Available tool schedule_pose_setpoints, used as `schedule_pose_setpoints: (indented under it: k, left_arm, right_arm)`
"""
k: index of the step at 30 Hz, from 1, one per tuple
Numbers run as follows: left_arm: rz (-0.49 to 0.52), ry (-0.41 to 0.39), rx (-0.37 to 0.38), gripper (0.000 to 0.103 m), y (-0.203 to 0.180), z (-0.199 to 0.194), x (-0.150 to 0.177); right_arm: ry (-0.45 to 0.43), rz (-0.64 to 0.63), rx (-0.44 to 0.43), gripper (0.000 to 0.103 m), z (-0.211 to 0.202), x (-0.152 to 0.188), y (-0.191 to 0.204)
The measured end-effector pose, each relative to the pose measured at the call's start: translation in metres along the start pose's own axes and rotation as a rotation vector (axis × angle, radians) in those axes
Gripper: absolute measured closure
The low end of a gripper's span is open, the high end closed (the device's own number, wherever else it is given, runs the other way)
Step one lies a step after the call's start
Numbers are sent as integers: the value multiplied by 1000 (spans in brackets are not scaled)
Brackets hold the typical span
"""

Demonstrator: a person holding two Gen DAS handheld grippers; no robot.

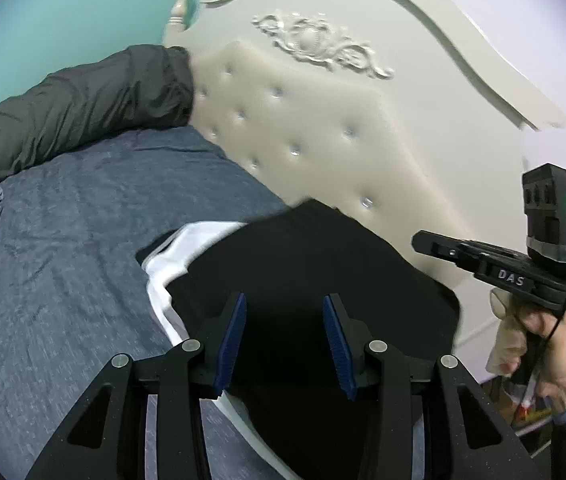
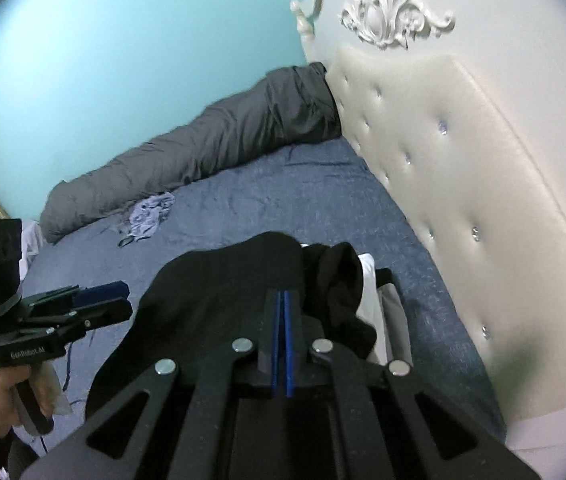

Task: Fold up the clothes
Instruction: 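Lower the black garment onto the stack and open both grippers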

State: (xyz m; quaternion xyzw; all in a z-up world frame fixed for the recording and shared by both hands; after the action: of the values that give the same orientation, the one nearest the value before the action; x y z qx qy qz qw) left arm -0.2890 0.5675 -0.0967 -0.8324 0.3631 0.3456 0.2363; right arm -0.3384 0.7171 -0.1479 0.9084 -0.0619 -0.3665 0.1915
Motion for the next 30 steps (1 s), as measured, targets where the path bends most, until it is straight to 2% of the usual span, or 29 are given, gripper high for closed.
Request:
schedule_pose_setpoints:
  k: [5, 13, 18, 24, 30]
  left_arm:
    - [8, 0, 2, 59, -23, -6, 24]
    - [8, 9, -37, 59, -31, 5, 55]
    - [-12, -12, -44, 59, -33, -7, 50]
    - [-19, -53, -68, 59, -37, -37, 40]
    - [-14, -57, -65, 54, -52, -63, 45]
  right_arm:
    - [2, -10, 39, 103, -19, 34, -9]
    - [-30, 11, 65, 103, -17, 55, -19]
    - [-52, 83, 42, 103, -19, 56, -26]
    - [-107, 91, 49, 103, -54, 55, -11]
    - [-114, 66, 57, 100, -74, 67, 12]
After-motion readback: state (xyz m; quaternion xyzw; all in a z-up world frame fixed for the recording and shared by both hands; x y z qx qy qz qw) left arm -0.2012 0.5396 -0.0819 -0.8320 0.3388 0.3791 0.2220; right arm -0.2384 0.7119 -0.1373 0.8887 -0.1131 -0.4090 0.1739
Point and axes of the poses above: each gripper's, at about its wrist camera, not at the fingertips, and z roughly the way its jaws point, y to its left, x to its underside, the point moved 4 cm from there along z, roughly the way its jaws point, and after that the axes turned 13 degrees about z, right-handed, at the moved point
